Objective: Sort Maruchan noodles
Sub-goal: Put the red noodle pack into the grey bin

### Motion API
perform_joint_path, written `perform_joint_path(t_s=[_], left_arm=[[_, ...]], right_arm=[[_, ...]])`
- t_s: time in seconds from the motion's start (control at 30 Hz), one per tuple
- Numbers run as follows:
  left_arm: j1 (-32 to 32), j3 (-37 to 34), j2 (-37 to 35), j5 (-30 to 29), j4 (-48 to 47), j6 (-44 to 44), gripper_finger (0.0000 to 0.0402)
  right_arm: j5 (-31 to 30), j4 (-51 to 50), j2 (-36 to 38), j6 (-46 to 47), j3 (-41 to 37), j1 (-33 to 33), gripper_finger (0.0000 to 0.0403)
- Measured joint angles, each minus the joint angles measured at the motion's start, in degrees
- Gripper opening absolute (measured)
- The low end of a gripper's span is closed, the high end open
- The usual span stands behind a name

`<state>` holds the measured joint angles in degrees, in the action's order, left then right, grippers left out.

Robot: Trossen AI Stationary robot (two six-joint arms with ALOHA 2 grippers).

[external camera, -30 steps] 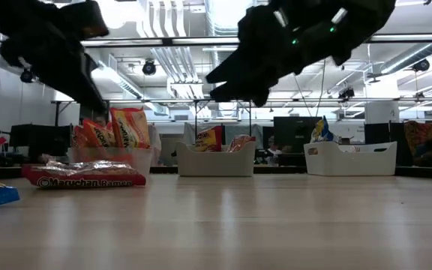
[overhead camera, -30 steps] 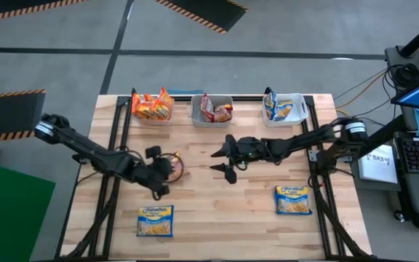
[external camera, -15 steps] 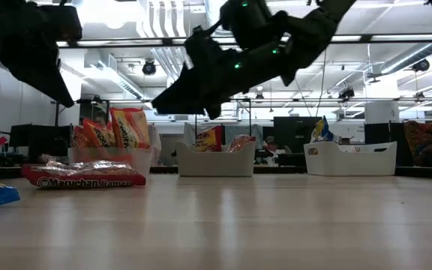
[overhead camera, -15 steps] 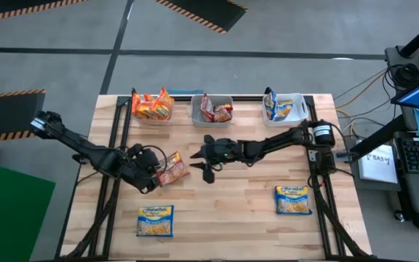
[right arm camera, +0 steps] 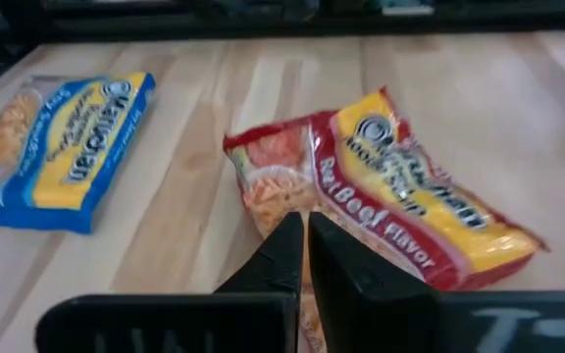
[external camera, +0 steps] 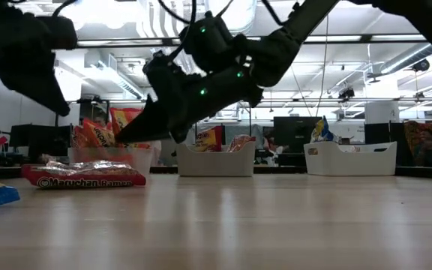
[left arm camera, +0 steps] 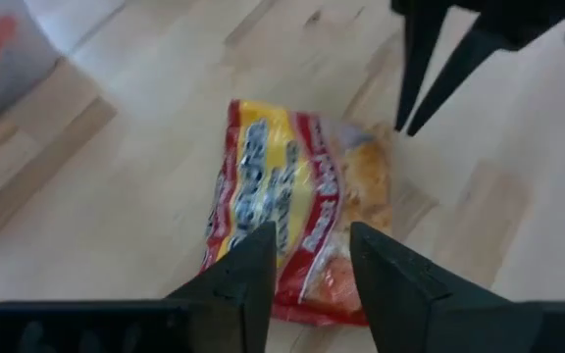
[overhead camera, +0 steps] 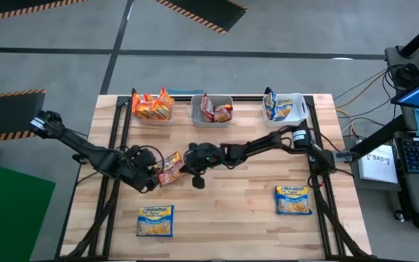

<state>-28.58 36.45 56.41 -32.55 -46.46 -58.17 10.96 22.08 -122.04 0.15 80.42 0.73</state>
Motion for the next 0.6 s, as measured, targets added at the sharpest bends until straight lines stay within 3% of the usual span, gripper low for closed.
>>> perform_joint_path(t_s=[0.27, 0.6], left_arm=[[-0.10, -2.80, 0.19, -0.82, 0.39, -8.14, 0.0158], [-0.10, -6.55, 0.88, -3.48, 0.43, -33.90, 0.0171]], right_arm=[[-0.47, -4.35, -2.16, -1.37, 1.55, 0.02, 0.0009], [-1.10, -6.78, -3.47, -2.87, 1.47, 0.05, 0.0009]])
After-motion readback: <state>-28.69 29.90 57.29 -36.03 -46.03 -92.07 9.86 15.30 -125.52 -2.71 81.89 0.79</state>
